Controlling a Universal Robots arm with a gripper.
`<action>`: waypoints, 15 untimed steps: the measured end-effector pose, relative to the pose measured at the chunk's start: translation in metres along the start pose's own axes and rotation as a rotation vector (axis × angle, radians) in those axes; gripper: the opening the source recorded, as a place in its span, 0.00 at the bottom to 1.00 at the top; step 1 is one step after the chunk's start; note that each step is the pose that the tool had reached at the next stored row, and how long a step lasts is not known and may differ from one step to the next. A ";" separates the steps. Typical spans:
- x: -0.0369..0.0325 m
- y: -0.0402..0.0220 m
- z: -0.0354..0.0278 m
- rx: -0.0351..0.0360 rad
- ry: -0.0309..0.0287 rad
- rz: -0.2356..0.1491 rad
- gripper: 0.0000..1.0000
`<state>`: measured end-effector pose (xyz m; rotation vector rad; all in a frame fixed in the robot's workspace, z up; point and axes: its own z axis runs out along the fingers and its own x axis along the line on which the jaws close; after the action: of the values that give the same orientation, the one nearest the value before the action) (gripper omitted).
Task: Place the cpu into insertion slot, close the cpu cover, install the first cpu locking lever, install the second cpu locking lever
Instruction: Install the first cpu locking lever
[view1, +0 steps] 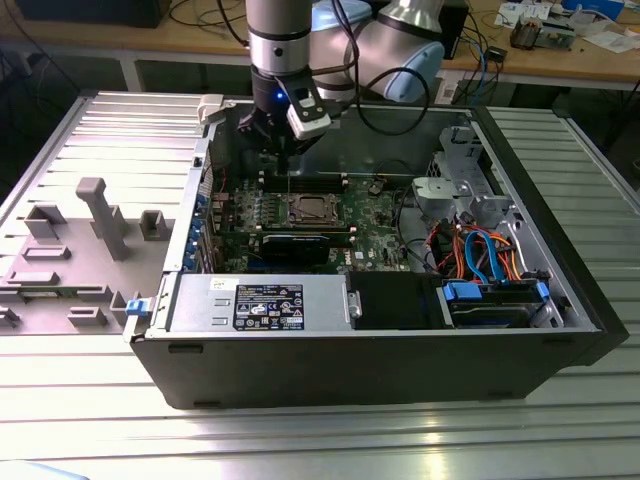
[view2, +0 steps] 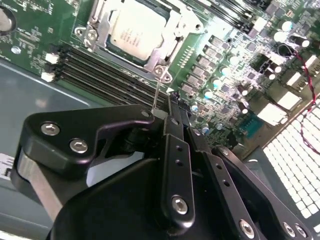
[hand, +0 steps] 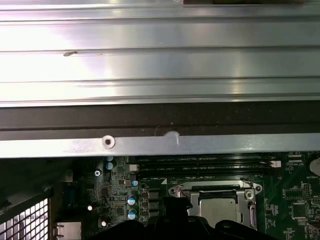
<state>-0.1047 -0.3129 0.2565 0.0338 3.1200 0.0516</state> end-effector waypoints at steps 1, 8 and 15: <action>-0.0018 0.0000 0.0000 0.0000 0.0002 0.000 0.11; -0.0074 0.0001 0.0052 0.0000 0.0012 -0.001 0.11; -0.0081 0.0014 0.0173 -0.0003 0.0019 -0.021 0.11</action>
<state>-0.0961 -0.3111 0.2394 0.0010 3.1217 0.0517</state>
